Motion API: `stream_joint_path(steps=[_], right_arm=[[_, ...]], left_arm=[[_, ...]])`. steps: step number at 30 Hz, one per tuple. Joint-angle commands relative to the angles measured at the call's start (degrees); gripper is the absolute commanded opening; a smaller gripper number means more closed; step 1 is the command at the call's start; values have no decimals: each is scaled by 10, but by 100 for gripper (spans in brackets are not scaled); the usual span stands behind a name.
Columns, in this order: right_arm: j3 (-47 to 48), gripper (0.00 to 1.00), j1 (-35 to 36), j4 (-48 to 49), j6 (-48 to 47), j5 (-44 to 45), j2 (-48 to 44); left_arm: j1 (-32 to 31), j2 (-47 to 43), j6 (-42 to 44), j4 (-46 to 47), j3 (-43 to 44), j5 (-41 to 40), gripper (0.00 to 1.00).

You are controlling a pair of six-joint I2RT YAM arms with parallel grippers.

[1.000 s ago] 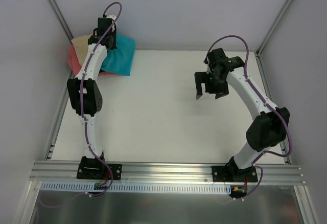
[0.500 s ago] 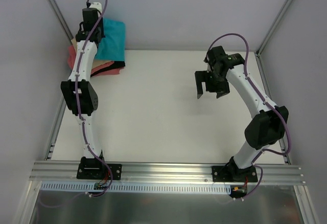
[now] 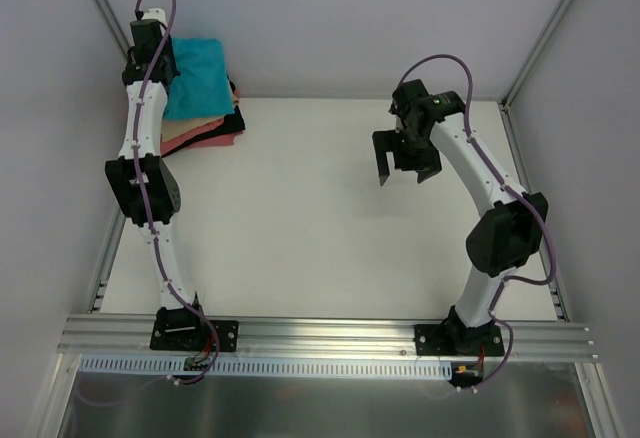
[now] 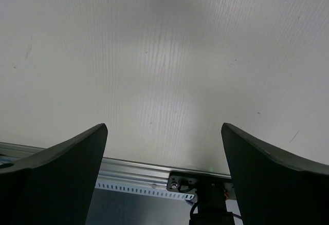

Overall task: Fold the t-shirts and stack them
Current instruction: Put the neatly folded tshirt into the corner of the board with the left arm

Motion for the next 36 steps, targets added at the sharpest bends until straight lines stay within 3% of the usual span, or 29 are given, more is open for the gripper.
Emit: stream_joint_path(steps=[1, 21, 22, 23, 24, 32, 36], right_arm=[[44, 99, 10, -36, -4, 12, 15], [146, 99, 34, -82, 6, 16, 87], [149, 100, 35, -83, 6, 16, 88], [153, 100, 36, -85, 6, 15, 91], [156, 100, 37, -86, 6, 15, 93], [143, 99, 42, -82, 9, 5, 93], [108, 99, 48, -49, 15, 0, 78]], left_arm=[[15, 10, -18, 23, 22, 24, 0], [55, 45, -38, 56, 48, 71, 0], [55, 47, -39, 57, 49, 71, 6], [55, 47, -40, 60, 49, 64, 89], [55, 47, -40, 63, 49, 57, 99], [54, 11, -75, 68, 47, 50, 99], [53, -50, -108, 107, -8, 67, 99]])
